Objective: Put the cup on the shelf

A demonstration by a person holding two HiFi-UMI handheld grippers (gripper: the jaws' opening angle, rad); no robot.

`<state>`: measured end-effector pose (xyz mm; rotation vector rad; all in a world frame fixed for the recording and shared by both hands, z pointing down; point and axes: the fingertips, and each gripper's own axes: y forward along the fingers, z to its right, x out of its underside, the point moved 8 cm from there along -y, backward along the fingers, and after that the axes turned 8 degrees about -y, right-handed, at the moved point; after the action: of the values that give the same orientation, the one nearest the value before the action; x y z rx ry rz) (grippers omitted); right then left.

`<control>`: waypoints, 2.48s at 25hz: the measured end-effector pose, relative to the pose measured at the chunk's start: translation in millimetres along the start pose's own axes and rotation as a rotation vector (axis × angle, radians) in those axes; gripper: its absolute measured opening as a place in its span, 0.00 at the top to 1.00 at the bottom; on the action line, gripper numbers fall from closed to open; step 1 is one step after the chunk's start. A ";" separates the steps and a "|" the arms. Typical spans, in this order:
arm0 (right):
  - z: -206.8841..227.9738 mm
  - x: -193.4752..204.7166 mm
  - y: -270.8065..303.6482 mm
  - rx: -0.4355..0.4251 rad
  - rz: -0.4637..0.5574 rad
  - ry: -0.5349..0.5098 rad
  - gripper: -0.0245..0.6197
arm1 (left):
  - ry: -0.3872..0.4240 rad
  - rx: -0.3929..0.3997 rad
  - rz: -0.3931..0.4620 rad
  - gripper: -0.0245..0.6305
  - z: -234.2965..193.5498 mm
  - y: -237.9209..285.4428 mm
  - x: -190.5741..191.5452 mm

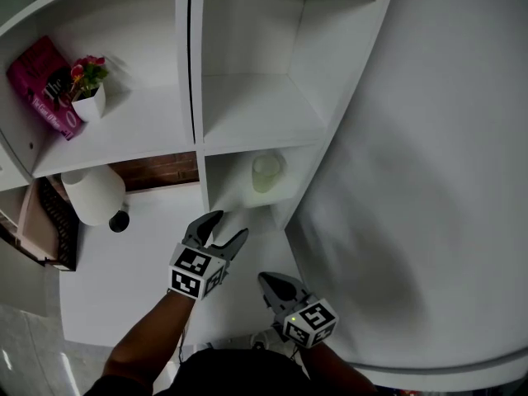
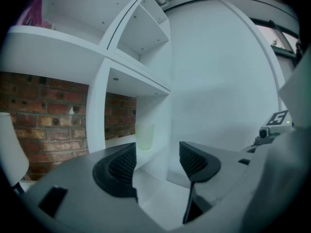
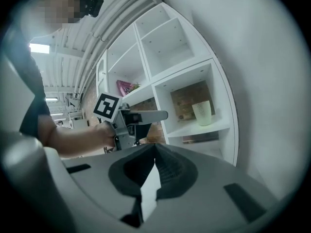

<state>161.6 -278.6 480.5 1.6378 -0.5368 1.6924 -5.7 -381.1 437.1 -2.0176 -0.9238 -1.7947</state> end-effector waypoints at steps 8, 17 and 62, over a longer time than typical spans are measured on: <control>-16.2 -2.8 9.6 -0.016 0.024 -0.006 0.95 | -0.030 -0.009 0.017 0.72 2.8 -50.9 18.5; -31.8 -6.3 20.0 -0.043 0.032 -0.029 0.95 | -0.053 -0.056 0.019 0.94 -9.0 -98.8 33.0; -52.8 3.0 44.3 -0.084 -0.019 -0.040 0.95 | -0.144 -0.186 -0.014 0.95 -6.7 -180.4 77.7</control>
<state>93.4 -269.1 485.5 1.6142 -0.6016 1.6051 -122.4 -228.1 477.4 -2.2859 -0.8385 -1.8227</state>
